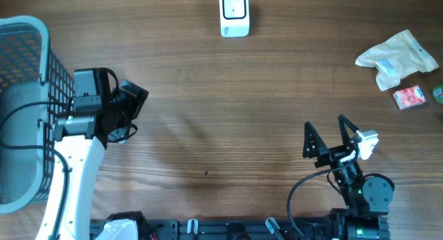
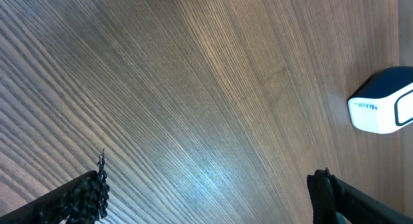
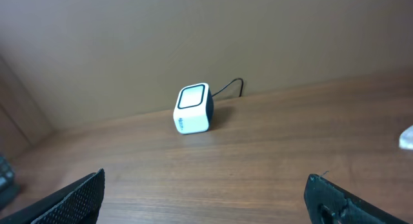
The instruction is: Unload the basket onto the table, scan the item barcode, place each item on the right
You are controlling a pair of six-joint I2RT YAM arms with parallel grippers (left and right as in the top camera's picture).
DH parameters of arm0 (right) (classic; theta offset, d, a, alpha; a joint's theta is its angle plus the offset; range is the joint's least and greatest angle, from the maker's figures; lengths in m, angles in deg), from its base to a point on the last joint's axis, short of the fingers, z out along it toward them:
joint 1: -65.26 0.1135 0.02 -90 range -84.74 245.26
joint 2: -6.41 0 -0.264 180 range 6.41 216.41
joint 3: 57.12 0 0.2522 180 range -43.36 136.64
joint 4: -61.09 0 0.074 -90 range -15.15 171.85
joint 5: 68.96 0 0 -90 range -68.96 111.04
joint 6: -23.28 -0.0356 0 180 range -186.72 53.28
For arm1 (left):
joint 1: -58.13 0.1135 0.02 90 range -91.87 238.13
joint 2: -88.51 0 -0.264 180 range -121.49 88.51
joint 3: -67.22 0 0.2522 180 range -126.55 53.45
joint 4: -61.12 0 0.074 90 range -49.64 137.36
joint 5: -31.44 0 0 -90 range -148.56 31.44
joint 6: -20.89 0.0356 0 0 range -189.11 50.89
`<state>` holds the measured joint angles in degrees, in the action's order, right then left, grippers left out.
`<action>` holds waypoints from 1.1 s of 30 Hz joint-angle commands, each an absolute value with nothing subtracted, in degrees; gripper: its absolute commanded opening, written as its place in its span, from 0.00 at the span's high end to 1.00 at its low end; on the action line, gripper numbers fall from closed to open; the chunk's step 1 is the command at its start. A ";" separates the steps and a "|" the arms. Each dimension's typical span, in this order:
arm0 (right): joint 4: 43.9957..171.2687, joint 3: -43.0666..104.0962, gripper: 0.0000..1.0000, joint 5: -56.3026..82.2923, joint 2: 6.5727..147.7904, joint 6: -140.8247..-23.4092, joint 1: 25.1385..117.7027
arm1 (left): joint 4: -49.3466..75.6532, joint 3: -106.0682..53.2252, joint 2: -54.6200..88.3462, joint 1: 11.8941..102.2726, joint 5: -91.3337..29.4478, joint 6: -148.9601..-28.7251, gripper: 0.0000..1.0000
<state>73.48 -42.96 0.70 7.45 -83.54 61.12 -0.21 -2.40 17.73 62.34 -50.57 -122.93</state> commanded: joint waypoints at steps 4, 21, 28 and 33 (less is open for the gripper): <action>73.35 -43.09 0.00 3.52 6.59 -78.66 61.55 | -0.10 -2.75 18.23 62.49 -50.29 -121.81 0.00; 73.44 -43.07 0.00 3.67 7.05 -72.85 61.55 | -0.10 -2.75 18.23 62.49 -50.29 -121.81 0.00; 73.44 -43.07 0.00 3.65 7.05 -72.87 61.55 | -0.08 -2.75 18.23 62.49 -50.29 -121.81 0.00; 73.44 -43.07 0.00 3.65 7.05 -72.87 61.55 | -0.67 -2.75 18.23 62.49 -50.70 -121.79 0.00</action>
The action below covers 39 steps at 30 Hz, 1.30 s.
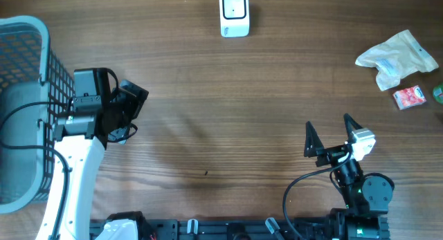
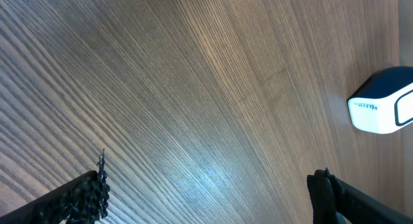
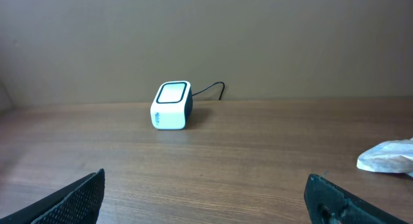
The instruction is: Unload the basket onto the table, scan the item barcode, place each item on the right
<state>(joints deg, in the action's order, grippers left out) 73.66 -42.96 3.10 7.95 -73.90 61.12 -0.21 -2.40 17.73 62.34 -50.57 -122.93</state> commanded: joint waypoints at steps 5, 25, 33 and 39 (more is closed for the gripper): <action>73.44 -43.07 0.00 3.65 7.05 -72.87 61.55 | -6.24 -1.57 25.53 62.78 -61.37 -121.73 0.00; 73.44 -43.07 0.00 3.65 7.05 -72.87 61.55 | 19.46 37.07 79.78 62.78 -45.35 -75.72 0.00; 73.44 -43.07 0.00 3.65 7.05 -72.87 61.55 | 36.75 47.94 87.87 62.82 -45.30 -75.11 0.00; 73.44 -43.07 0.00 3.65 7.05 -72.87 61.55 | 44.16 52.07 88.35 64.22 -45.98 -75.11 0.00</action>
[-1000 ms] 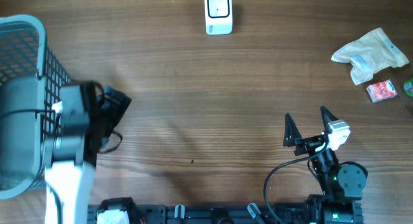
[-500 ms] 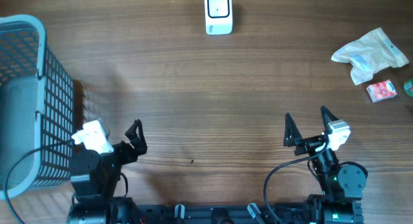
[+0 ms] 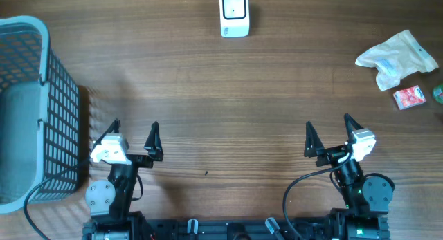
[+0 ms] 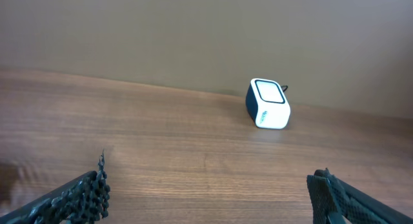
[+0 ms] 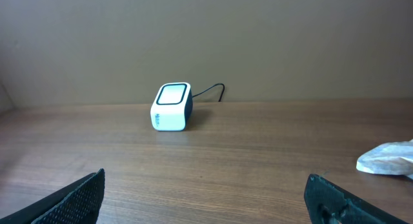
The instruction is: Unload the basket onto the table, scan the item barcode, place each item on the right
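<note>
The white barcode scanner [image 3: 234,14] stands at the table's far edge, its window facing up; it also shows as scanner [image 4: 269,103] and scanner [image 5: 171,106]. A crumpled white packet [image 3: 398,58] and a small red packet [image 3: 409,97] lie at the far right; the white packet [image 5: 387,158] shows at the right wrist view's edge. My left gripper [image 3: 134,126] sits at the front left, open and empty. My right gripper [image 3: 328,124] sits at the front right, open and empty. Both point toward the scanner, well short of it.
A blue mesh basket [image 3: 41,67] fills the left edge of the table, just left of my left gripper. A green object [image 3: 439,93] is cut off by the right edge. A cable runs from the scanner's back toward the wall.
My left arm was stretched out beside the basket, looking down at the wood. Now it sits folded at the front left, looking level at the scanner. The right arm has not moved.
At first my left gripper hung open next to the basket and the right gripper sat tilted at the front right. Then the right gripper stood level, facing the scanner. Now the left gripper is back at the front too. The packets have stayed in place.
</note>
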You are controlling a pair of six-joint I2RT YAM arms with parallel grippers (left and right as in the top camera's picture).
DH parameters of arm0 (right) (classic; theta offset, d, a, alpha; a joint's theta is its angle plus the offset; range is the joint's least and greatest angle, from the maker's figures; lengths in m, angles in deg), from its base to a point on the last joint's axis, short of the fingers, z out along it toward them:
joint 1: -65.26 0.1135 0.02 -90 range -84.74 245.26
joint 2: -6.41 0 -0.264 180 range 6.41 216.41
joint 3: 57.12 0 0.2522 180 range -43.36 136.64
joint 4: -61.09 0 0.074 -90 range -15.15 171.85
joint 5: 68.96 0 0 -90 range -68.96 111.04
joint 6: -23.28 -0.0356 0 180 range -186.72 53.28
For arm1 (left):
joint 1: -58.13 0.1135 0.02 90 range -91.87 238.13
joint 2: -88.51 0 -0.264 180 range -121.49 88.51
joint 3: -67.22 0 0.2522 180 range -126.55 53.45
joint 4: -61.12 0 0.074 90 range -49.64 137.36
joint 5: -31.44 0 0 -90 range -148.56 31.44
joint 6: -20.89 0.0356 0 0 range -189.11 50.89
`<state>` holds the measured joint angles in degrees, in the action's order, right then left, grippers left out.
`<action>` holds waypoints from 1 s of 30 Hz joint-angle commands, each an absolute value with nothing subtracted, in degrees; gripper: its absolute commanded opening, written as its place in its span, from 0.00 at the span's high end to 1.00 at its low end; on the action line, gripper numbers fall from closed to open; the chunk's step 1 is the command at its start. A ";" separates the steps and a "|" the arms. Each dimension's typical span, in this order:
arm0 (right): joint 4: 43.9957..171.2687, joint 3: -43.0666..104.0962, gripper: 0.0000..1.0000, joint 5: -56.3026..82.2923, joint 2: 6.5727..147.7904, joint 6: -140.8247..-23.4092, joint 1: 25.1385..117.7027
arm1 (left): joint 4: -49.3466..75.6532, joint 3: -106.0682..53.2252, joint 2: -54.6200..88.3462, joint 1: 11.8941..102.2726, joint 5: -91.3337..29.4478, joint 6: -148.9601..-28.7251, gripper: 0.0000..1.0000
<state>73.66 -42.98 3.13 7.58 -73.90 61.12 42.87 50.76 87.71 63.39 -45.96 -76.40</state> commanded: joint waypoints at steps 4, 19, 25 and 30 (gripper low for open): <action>73.44 -43.07 0.00 3.67 7.05 -72.87 61.55 | 44.00 53.12 88.35 64.20 -47.05 -75.54 0.00; 73.44 -43.07 0.00 3.65 7.05 -72.87 61.55 | 43.96 53.12 88.35 63.98 -47.03 -75.54 0.00; 73.44 -43.07 0.00 3.65 7.05 -72.87 61.55 | 44.00 53.12 88.35 64.00 -47.07 -75.52 0.00; 73.42 -43.07 0.00 3.65 7.05 -72.87 61.55 | 44.00 53.12 88.35 64.00 -47.05 -75.52 0.00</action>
